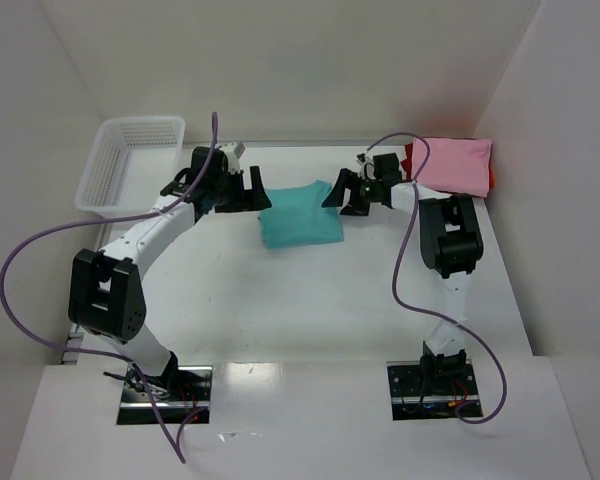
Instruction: Fold and stack the t-shirts
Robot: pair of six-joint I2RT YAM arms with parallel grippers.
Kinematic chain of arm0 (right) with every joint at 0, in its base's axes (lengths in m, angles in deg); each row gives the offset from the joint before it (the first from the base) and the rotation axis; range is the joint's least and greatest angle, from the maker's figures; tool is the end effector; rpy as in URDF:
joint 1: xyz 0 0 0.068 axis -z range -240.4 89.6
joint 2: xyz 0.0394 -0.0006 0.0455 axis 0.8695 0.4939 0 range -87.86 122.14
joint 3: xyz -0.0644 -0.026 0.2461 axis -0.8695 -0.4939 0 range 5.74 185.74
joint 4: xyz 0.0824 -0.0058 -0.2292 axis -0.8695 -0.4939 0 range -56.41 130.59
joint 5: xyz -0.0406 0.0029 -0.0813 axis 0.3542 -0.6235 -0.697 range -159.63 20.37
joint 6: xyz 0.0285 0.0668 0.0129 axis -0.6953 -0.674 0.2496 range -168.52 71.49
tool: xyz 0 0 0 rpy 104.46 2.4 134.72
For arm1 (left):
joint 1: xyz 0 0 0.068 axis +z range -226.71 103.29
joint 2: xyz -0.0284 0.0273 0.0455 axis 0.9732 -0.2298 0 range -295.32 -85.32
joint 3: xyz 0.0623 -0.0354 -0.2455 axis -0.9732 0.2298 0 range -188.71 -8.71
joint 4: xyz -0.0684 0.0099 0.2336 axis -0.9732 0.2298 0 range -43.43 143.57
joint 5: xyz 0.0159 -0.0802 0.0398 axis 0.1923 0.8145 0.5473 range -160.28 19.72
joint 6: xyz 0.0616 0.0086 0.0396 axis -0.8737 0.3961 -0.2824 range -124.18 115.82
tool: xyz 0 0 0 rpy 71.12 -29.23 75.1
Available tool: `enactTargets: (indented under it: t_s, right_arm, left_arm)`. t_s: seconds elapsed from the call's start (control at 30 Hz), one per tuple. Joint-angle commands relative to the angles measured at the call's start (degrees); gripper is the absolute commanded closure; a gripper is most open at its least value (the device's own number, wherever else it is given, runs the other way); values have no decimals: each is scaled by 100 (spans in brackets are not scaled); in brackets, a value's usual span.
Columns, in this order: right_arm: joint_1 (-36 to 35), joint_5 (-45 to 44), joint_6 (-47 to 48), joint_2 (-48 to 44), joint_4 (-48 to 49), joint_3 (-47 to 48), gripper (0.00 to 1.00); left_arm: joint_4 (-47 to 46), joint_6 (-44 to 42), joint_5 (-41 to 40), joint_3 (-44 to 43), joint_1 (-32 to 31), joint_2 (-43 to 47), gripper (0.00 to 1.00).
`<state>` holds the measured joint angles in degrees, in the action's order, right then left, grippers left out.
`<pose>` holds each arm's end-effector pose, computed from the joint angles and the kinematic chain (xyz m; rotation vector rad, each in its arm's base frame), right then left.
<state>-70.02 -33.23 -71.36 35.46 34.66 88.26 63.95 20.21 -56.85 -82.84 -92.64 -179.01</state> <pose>0.4377 0.1113 0.1271 -0.0344 2.4177 1.0229 0.3576 -0.1168 0.2597 -0.0345 2.2722 -0.6412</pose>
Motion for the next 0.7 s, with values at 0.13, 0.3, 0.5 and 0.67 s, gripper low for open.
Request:
enactTargets:
  t_s: [0.13, 0.3, 0.5, 0.67]
  right_arm:
    - [-242, 140, 45, 447, 10, 167, 13]
    - [-372, 204, -45, 561, 92, 167, 15]
    - [-453, 270, -282, 707, 206, 167, 22]
    - [-453, 196, -282, 790, 206, 167, 35]
  left_arm:
    - [152, 162, 28, 58, -25, 466, 1]
    - [266, 162, 28, 115, -25, 596, 1]
    - [266, 215, 28, 197, -25, 739, 1]
    - [380, 163, 28, 197, -25, 792, 1]
